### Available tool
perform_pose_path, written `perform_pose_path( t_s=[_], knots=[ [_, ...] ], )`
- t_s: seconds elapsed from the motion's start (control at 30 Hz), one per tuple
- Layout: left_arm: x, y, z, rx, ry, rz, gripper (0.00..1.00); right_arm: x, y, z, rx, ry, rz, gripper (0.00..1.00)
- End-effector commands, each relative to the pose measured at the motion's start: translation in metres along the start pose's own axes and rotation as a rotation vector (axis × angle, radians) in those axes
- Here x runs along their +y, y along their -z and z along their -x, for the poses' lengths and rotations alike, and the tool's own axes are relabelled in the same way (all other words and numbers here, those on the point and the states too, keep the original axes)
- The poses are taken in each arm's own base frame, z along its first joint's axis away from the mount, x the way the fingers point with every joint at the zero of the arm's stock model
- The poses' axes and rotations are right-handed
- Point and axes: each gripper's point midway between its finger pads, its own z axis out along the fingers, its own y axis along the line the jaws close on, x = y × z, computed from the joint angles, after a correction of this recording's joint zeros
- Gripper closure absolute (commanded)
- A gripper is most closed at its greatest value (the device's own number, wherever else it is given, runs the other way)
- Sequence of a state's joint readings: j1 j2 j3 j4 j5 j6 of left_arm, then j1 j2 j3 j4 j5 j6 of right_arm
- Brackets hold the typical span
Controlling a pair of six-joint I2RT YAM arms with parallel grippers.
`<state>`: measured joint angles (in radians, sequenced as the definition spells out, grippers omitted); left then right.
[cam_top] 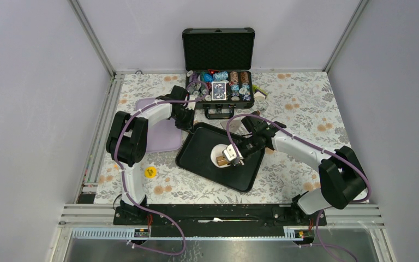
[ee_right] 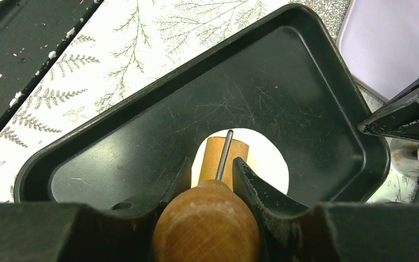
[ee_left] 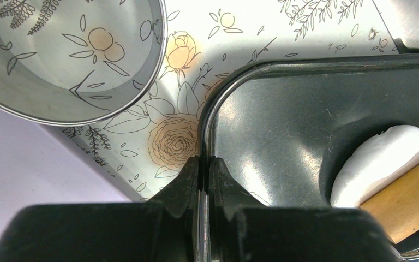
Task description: Roll out the dumpling wrappers from the dough
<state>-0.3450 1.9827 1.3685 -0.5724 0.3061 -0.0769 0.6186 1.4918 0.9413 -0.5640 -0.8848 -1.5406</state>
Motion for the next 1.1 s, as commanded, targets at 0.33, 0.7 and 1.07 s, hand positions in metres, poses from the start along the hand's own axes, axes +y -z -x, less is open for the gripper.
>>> perform_pose_path(
  t_s=[0.33, 0.7, 1.07],
  knots=[
    [0.007, -0.022, -0.05, 0.176, 0.027, 0.038, 1.0, 0.116, 0.007, -0.022, 0.13, -0.468, 0.303, 1.0],
    [0.007, -0.021, -0.05, 0.175, 0.027, 0.038, 1.0, 0.106, 0.008, -0.013, 0.101, -0.443, 0.269, 1.0],
    [0.007, -0.021, -0.049, 0.171, 0.025, 0.036, 1.0, 0.037, 0.017, 0.02, 0.009, -0.484, -0.002, 1.0]
  ],
)
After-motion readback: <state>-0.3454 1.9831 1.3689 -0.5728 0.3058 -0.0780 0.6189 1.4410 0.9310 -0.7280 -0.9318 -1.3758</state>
